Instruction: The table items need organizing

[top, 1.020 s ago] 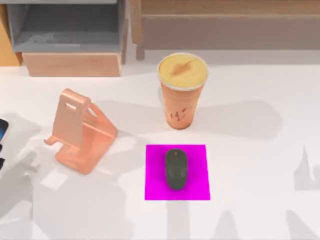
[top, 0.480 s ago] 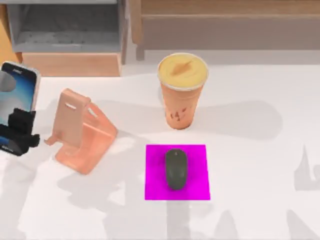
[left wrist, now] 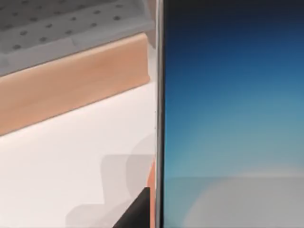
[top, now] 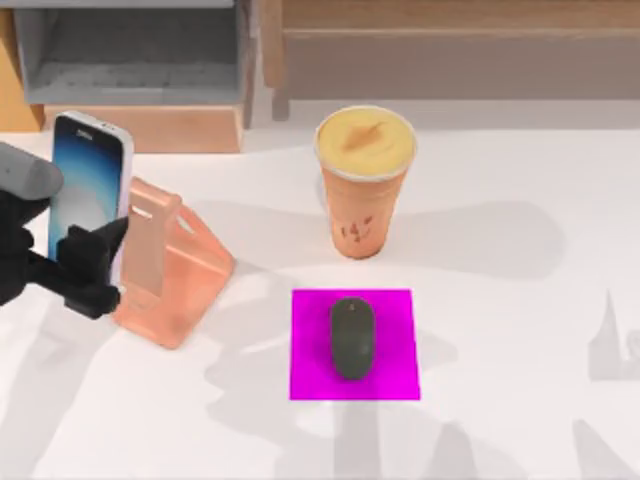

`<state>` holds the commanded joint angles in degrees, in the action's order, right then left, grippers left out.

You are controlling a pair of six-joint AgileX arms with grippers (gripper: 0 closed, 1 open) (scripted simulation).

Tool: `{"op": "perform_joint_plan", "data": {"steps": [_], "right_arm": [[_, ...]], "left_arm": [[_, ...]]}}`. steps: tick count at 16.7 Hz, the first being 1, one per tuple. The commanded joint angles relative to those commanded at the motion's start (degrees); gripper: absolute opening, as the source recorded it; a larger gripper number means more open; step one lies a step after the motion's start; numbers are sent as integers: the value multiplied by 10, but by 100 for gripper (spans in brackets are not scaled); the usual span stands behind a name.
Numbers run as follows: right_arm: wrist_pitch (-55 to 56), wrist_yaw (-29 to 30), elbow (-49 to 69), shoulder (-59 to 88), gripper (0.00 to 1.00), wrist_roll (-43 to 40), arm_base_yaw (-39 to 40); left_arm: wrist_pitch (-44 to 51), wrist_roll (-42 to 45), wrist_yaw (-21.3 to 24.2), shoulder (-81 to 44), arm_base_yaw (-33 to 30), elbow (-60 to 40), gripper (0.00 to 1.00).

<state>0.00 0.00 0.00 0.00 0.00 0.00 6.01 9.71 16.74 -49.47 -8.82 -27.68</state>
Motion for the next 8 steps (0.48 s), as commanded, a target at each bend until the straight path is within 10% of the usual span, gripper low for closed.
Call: {"op": "perform_joint_plan", "data": {"steps": [8], "right_arm": [[0, 0, 0, 0, 100, 0, 0]], "left_arm": [[-24, 52, 7, 68, -10, -48, 0]]}}
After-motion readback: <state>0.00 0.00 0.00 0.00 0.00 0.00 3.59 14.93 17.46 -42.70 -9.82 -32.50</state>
